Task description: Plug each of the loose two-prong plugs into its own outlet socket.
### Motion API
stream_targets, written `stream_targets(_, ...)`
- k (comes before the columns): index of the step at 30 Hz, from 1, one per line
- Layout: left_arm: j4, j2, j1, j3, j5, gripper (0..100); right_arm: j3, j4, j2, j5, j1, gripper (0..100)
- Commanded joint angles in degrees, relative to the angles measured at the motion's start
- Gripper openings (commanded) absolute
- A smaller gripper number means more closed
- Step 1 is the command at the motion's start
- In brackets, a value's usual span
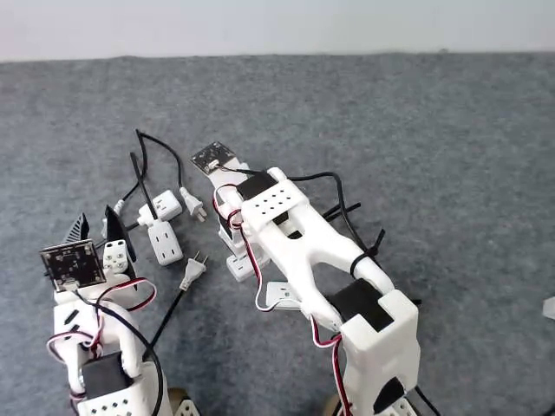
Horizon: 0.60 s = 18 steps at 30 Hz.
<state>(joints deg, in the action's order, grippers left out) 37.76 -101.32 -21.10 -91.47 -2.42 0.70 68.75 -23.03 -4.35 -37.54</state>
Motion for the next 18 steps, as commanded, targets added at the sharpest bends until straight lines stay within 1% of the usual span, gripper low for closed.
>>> stream_targets(1, -1.9, -0.5, 0.5, 0.4, -0.2, 14, 2.4, -1.6, -1.8, 0.9, -0.5, 2.0)
stream_targets(3, -1.9, -0.5, 0.5, 0.4, -0.2, 14, 2.4, -1.5, -1.7, 0.7, -0.6, 7.7)
stream_targets(6, -1.9, -0.5, 0.5, 0.4, -0.1, 14, 1.8, -1.5, -1.5, 0.3, -0.6, 22.9)
stream_targets(8, -2.0, -0.5, 0.6, 0.1, -0.1, 14, 0.4, -0.8, -1.9, 0.3, -0.3, 29.9)
stream_targets(10, -3.3, -0.5, 1.4, -0.6, 0.0, 14, -0.3, -0.7, -1.7, 0.3, -0.2, 29.3)
stream_targets(14, -3.9, -0.5, 2.0, -1.0, 2.1, 14, -1.0, -0.7, -1.5, 0.3, -0.3, 23.6)
stream_targets(18, -4.0, -0.5, 2.0, -1.1, 2.1, 14, -1.3, -0.7, -1.5, 0.3, -0.5, 24.2)
